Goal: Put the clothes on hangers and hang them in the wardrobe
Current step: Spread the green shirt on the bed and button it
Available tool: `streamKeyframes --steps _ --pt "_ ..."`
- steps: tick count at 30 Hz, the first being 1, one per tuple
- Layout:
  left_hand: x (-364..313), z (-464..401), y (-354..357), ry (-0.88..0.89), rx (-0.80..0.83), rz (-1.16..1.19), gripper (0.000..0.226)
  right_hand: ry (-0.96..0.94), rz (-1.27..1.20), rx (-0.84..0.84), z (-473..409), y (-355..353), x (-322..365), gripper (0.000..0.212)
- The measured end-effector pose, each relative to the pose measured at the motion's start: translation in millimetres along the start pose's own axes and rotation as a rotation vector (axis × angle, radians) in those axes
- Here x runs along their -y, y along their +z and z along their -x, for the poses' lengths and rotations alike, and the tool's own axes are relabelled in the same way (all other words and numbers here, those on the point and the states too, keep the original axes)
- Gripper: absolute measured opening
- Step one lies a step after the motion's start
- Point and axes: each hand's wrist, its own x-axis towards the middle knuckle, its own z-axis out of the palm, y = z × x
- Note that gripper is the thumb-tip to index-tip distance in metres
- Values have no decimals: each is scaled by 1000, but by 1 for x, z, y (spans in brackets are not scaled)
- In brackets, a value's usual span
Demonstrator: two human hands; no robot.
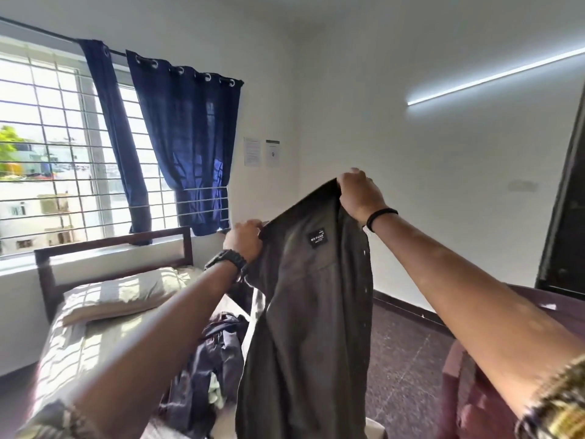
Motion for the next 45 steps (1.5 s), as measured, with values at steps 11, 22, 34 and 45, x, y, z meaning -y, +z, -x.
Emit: streamKeyframes --steps 11,22,34,45 --pt "-63 41 30 101 240 519 40 -177 -46 184 13 -29 5 52" --pt "-37 54 65 427 392 86 47 -17 45 49 24 -33 -39 40" --pt "-100 -13 -6 -101 496 766 23 363 -203 444 33 -71 -70 21" --pt "-124 -32 -58 310 237 -44 27 53 -3 578 48 -108 -97 17"
